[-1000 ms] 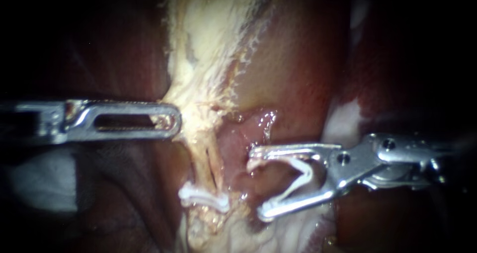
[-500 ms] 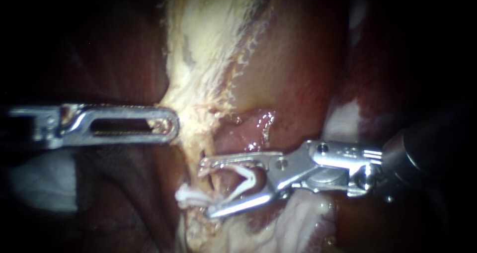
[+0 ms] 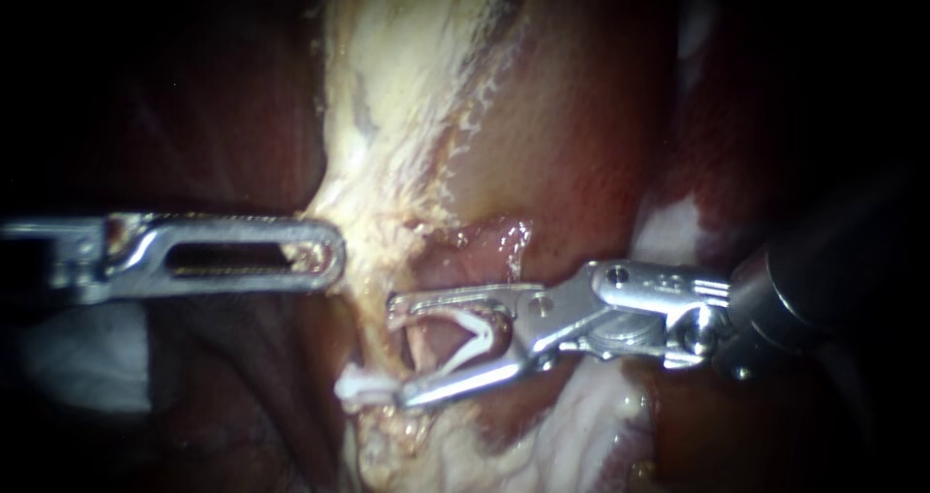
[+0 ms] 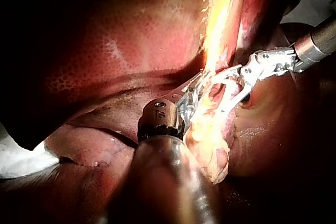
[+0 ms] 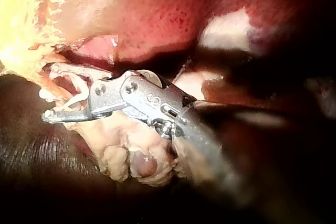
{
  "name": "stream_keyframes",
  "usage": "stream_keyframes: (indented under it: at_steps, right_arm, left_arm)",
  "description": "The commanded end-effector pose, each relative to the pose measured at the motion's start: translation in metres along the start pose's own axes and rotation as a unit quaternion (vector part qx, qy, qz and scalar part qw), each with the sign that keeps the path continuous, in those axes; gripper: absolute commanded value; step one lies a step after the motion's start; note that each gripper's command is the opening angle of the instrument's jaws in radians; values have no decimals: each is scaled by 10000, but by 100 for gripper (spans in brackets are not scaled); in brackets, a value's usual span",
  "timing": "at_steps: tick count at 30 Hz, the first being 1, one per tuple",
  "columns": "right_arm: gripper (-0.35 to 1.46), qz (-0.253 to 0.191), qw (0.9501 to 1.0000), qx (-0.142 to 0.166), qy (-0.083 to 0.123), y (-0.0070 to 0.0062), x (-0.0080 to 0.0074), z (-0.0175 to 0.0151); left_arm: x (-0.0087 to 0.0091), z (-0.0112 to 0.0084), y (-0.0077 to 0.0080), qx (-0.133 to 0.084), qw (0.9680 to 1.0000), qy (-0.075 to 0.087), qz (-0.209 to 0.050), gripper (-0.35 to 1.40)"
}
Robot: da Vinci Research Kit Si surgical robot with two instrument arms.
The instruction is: Clipping third clip left tube
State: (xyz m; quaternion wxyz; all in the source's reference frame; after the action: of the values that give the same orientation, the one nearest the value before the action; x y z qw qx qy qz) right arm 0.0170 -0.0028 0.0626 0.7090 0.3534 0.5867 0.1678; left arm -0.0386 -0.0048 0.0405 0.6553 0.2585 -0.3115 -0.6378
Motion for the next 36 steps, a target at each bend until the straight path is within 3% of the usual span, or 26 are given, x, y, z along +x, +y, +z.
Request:
stream_keyframes:
  at_steps: [1, 8, 22, 30, 36]
  right_arm:
    - [60, -2, 10000, -5, 3, 0, 0, 3]
    - [60, -45, 9999, 121, -4, -2, -2, 23]
    - [60, 140, 9967, 790, 78, -26, 4, 42]
    - [59, 198, 9955, 901, 205, -23, 8, 52]
    - [57, 264, 9948, 907, 374, -15, 20, 52]
  left_arm:
    - [0, 0, 0, 0, 10000, 0, 2, -35]
    - [0, 1, -2, -4, 10000, -4, -2, -35]
    - [-3, 5, 3, 5, 10000, 4, 5, -35]
    - [-5, 9, 6, 6, 10000, 4, 7, -35]
    - [-4, 11, 5, 0, 10000, -4, 5, -35]
